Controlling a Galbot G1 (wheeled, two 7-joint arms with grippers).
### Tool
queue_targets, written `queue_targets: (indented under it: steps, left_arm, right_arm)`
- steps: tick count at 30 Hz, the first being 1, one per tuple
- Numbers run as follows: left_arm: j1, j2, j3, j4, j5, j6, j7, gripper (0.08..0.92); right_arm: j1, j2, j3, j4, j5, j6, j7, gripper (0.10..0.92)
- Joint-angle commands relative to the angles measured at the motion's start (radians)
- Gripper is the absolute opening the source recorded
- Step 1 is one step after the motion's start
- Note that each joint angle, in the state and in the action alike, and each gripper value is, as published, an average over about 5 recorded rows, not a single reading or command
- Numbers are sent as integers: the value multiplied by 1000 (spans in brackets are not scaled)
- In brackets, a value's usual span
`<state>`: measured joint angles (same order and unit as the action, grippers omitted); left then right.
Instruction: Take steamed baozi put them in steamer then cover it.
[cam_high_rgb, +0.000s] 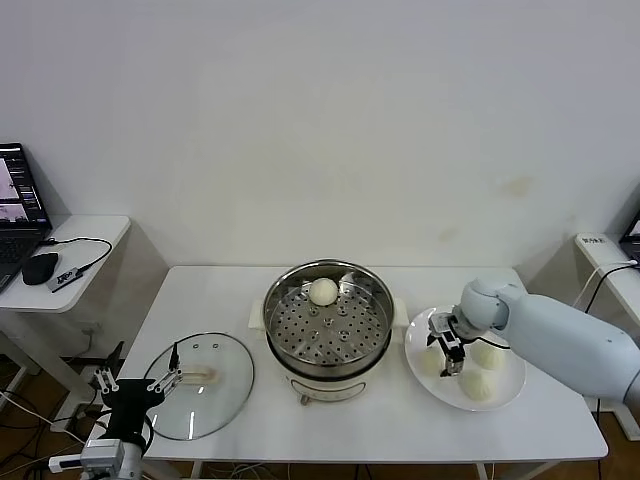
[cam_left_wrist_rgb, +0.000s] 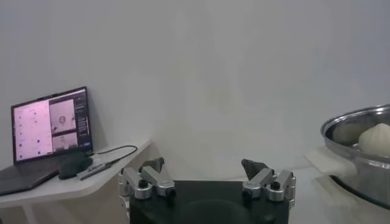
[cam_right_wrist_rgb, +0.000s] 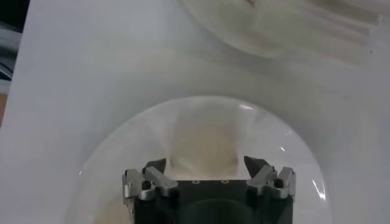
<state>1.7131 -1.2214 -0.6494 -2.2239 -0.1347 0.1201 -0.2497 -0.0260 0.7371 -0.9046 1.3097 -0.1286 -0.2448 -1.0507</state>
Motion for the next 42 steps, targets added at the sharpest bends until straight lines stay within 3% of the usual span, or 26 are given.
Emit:
queue_targets:
  steps: [1, 5, 8, 19, 24, 32, 42]
  left_arm:
    - [1, -1, 2, -1, 1, -1, 0, 823]
    - [2, 0, 1, -3, 1, -1, 0, 823]
    - [2, 3, -1, -6, 1, 0, 0, 823]
    - [1, 8, 6, -11, 1, 1, 1, 823]
    - [-1, 16, 12, -14, 1, 3, 2, 823]
    - [-5, 17, 15, -24, 0, 3, 2, 823]
    - [0, 6, -8, -28, -2, 2, 1, 823]
  right_arm:
    - [-9, 13, 3, -13, -13, -3, 4, 684]
    - [-3, 4, 9, -5, -12, -2, 3, 584]
    - [31, -13, 8, 12, 5, -2, -8, 556]
    - [324, -180, -96, 125, 166, -24, -40, 556]
    - [577, -187, -252, 187, 284, -64, -33, 561]
    - [814, -20, -381, 238, 466, -145, 11, 568]
    - [721, 287, -388, 198, 643, -295, 122, 571]
